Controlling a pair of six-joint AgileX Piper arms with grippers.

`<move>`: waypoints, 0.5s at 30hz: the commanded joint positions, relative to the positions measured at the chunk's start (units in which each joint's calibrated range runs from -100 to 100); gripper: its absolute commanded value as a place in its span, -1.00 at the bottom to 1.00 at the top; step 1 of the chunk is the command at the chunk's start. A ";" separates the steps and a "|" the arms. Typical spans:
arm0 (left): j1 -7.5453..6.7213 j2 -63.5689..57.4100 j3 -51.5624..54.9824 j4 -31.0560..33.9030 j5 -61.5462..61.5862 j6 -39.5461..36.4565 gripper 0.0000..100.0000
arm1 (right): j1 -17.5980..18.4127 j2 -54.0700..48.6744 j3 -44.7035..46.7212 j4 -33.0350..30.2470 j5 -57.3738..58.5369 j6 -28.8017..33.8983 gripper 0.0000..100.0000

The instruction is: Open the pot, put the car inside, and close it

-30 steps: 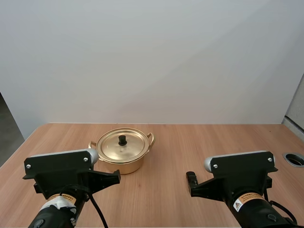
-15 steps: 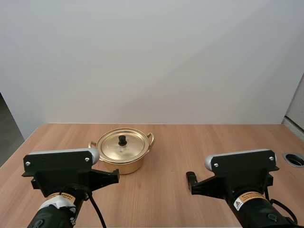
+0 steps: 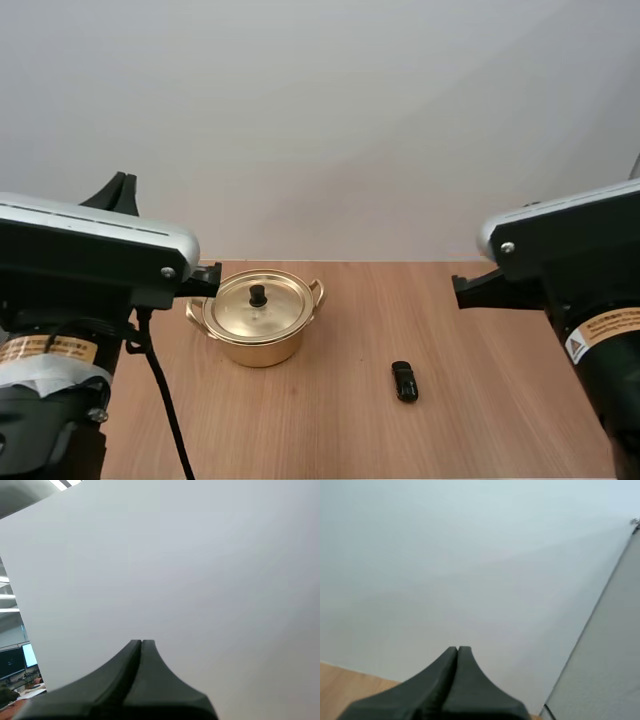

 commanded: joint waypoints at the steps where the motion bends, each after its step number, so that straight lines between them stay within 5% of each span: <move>1: 0.00 1.63 -2.99 -0.22 13.59 -1.65 -1.00 | -0.09 0.38 -3.04 9.33 1.11 -0.47 -1.00; 7: 0.00 15.47 -11.14 -0.98 28.74 10.86 -1.00 | -0.16 6.10 -3.17 28.78 7.27 -14.09 -1.00; 15: 0.00 43.39 -31.22 -16.65 55.27 13.76 -1.00 | -0.85 6.80 -3.03 44.63 20.12 -29.10 -1.00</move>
